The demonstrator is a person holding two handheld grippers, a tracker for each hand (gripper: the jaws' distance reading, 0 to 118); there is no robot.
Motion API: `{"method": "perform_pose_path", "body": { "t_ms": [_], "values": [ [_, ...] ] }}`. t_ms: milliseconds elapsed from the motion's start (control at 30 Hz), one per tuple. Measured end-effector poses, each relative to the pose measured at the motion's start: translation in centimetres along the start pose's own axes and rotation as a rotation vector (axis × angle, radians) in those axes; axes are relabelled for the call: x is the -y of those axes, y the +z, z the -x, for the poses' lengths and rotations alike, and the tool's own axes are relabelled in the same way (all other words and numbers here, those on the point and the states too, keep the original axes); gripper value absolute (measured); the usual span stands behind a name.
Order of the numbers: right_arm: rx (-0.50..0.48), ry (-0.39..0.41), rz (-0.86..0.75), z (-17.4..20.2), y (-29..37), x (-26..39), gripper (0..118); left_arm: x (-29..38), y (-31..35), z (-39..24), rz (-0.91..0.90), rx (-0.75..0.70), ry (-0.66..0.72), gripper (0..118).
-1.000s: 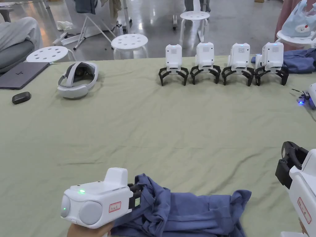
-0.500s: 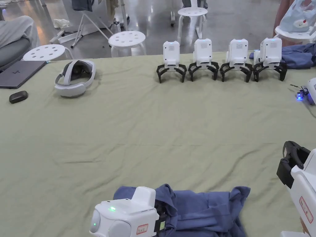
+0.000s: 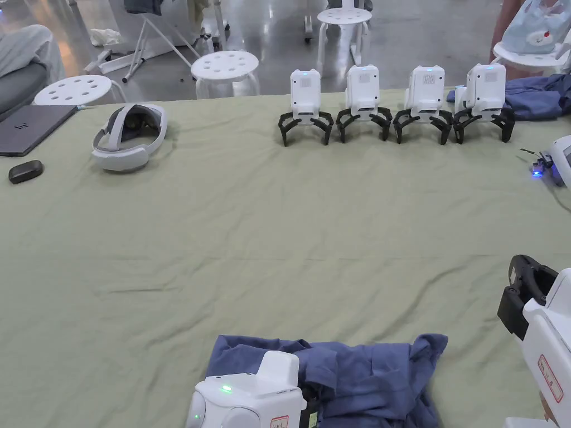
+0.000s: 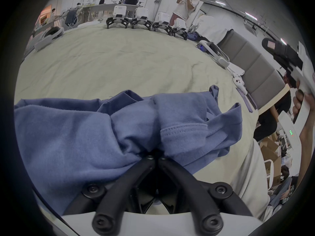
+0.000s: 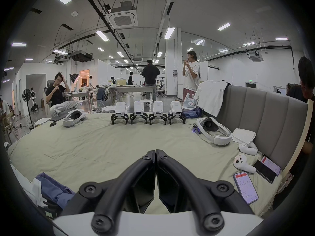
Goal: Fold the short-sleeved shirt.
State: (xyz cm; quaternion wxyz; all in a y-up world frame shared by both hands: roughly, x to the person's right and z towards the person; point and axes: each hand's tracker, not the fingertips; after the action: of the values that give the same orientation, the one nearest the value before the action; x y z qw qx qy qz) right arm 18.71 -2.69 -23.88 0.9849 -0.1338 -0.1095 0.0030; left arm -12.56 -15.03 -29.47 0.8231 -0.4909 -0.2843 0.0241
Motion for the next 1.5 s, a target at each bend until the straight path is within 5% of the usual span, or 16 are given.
{"method": "perform_pose_path", "body": {
  "t_ms": [800,1300,1500],
  "values": [
    [-0.033,0.003,-0.045,1.3,0.2,-1.6,4,-5.7,12.0,1.3,-0.336,-0.095,-0.048,0],
    [-0.035,0.005,-0.035,1.7,0.0,-1.4,4,-4.3,12.9,8.1,-0.312,-0.231,0.008,0],
    [-0.036,0.01,-0.029,1.8,-0.2,-1.3,4,-3.3,12.3,10.3,-0.261,-0.154,0.101,0]
  ]
}}
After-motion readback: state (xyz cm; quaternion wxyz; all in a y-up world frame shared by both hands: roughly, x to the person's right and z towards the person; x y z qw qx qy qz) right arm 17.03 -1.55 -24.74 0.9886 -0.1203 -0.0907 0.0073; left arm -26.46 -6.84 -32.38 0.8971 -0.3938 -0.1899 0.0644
